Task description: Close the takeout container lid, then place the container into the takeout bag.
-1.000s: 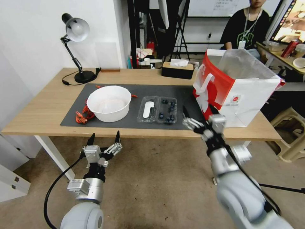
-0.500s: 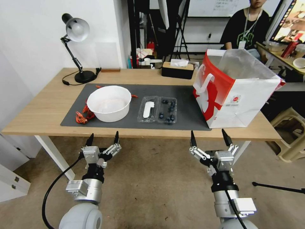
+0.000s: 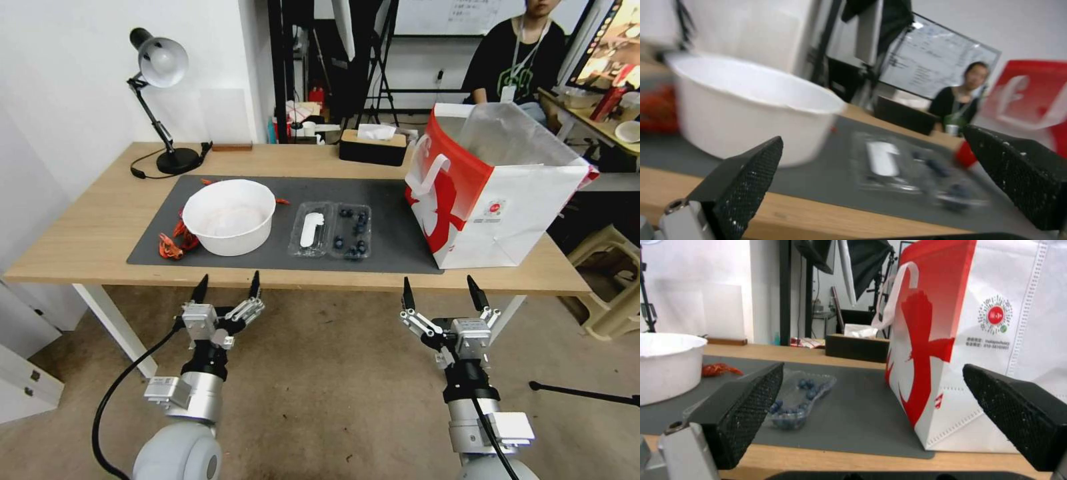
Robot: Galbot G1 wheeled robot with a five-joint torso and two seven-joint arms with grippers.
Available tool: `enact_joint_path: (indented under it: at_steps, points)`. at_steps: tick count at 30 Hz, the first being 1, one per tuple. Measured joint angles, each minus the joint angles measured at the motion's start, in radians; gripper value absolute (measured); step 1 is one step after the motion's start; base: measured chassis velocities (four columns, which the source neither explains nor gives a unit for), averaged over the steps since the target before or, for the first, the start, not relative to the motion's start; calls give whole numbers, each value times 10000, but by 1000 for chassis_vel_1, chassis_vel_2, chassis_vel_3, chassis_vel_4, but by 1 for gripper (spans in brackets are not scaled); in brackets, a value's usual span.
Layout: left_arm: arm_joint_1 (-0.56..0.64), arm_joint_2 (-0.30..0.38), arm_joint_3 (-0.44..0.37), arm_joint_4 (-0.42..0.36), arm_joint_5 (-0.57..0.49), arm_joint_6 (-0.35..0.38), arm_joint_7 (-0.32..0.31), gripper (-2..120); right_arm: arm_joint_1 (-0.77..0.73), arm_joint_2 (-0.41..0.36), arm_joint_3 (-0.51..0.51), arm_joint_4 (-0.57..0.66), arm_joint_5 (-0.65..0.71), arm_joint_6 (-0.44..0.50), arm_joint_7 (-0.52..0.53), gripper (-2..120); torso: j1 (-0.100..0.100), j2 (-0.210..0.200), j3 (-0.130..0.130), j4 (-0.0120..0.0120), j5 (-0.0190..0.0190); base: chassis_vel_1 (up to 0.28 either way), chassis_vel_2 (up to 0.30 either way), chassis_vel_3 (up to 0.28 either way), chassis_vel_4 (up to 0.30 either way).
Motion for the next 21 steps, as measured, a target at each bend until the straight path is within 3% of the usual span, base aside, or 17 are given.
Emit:
enact_joint_path:
  at_steps: [1,2,5,6,9,11,12,14,16,18,21]
  points:
    - [-247,261,245,-10,-739,198,-171,100,0,18,6,-21,0,1,1,100,1,0,0,-1,0,0,0,0,0]
    - [-247,261,245,-10,-739,198,-171,100,0,18,6,-21,0,1,1,100,1,0,0,-1,0,0,0,0,0]
    - [-1253,956,1032,14,-3398,786,-874,100,-9,99,63,-99,-1,2,7,100,1,0,0,-2,0,0,0,0,0]
    - [-1253,956,1032,14,-3398,786,-874,100,-9,99,63,-99,-1,2,7,100,1,0,0,-2,0,0,0,0,0]
    - [-2127,1299,1571,189,-5517,1238,-1681,100,-33,157,129,-173,-12,2,15,100,1,0,0,0,0,0,0,0,0]
    - [-2266,1329,1649,220,-5863,1332,-1862,100,-39,169,145,-188,-15,2,15,100,1,0,1,-1,0,0,0,0,0]
    - [-2731,1367,1909,337,-7115,1601,-2583,100,-56,215,198,-241,-40,2,22,100,1,0,1,-1,0,0,0,0,0]
    - [-3346,1279,2133,529,-8367,1804,-3340,100,-78,281,238,-276,-78,3,30,100,1,0,1,-1,2,0,0,0,0]
    - [-3556,1222,2200,615,-8708,1837,-3547,100,-83,306,250,-281,-90,3,32,100,1,0,0,0,1,0,0,0,0]
    - [-4643,855,2502,1156,-9973,1826,-4403,100,-122,400,364,-313,-128,3,43,100,1,0,1,-2,2,0,0,0,0]
    - [-5183,640,2628,1453,-10367,1753,-4747,100,-132,408,454,-315,-130,2,49,100,1,0,1,-1,2,0,0,0,0]
